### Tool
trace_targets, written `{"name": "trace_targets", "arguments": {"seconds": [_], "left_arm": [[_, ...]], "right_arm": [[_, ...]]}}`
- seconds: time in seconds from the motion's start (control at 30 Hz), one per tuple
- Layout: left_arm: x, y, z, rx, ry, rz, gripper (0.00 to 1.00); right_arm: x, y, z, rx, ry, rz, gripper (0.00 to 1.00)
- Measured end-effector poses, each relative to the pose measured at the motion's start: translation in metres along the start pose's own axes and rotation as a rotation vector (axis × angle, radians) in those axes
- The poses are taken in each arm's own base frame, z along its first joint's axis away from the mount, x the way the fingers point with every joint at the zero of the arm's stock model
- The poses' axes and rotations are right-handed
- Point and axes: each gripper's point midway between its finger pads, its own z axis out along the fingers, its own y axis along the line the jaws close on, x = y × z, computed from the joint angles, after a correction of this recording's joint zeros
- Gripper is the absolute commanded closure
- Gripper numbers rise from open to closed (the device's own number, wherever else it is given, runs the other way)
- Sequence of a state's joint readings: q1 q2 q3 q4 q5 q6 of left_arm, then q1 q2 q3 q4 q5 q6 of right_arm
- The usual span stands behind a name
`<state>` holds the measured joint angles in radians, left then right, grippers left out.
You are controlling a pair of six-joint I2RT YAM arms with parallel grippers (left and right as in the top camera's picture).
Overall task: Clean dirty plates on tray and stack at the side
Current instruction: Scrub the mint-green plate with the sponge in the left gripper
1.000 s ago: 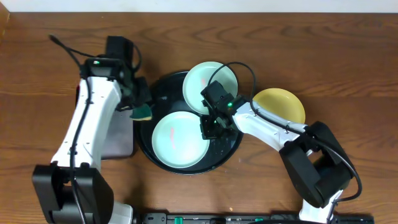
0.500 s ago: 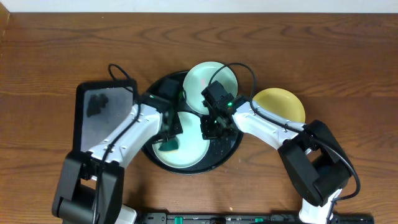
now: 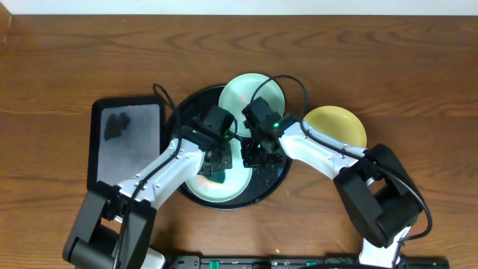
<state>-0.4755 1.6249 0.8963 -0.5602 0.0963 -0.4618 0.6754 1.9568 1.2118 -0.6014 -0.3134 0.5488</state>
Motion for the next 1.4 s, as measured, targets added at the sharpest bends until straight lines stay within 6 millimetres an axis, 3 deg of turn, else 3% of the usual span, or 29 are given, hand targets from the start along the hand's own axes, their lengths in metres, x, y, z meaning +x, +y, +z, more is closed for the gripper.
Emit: {"name": "trace_targets", "arguments": {"seconds": [0.17, 0.4, 0.5, 0.63, 0.9, 1.0, 1.1, 1.27, 1.4], "left_arm": [[0.001, 0.0, 0.0, 0.018, 0.013, -0.009, 0.93], [0.011, 0.056, -0.008, -0.221, 0.013, -0.37, 0.93], [0.011, 0.061, -0.009, -0.249, -0.003, -0.418, 0.92], [0.003, 0.05, -0.006, -0.185, -0.004, -0.281, 0.92], [0.004, -0.012, -0.005, 0.176, 0.069, 0.09, 0.93], [0.004, -0.023, -0.007, 0.234, 0.066, 0.133, 0.92], [0.004, -0.008, -0.004, 0.148, 0.068, 0.047, 0.93], [0.018, 0.049, -0.008, -0.178, 0.065, -0.262, 0.93], [0.018, 0.064, -0.011, -0.266, 0.027, -0.366, 0.93]], "right_arm": [[0.0, 0.0, 0.0, 0.0, 0.0, 0.0, 0.99], [0.001, 0.001, 0.0, -0.007, 0.006, 0.0, 0.99], [0.001, 0.003, 0.0, -0.016, 0.007, -0.002, 0.99], [0.001, 0.004, 0.0, -0.02, 0.005, -0.003, 0.99], [0.0, 0.0, 0.0, 0.0, -0.001, 0.0, 0.99], [0.0, 0.0, 0.0, -0.001, 0.0, 0.0, 0.99], [0.0, 0.0, 0.0, -0.001, 0.0, 0.0, 0.99], [0.001, 0.003, 0.0, -0.014, 0.006, -0.001, 0.99], [0.002, 0.004, 0.0, -0.021, 0.01, -0.001, 0.99]]}}
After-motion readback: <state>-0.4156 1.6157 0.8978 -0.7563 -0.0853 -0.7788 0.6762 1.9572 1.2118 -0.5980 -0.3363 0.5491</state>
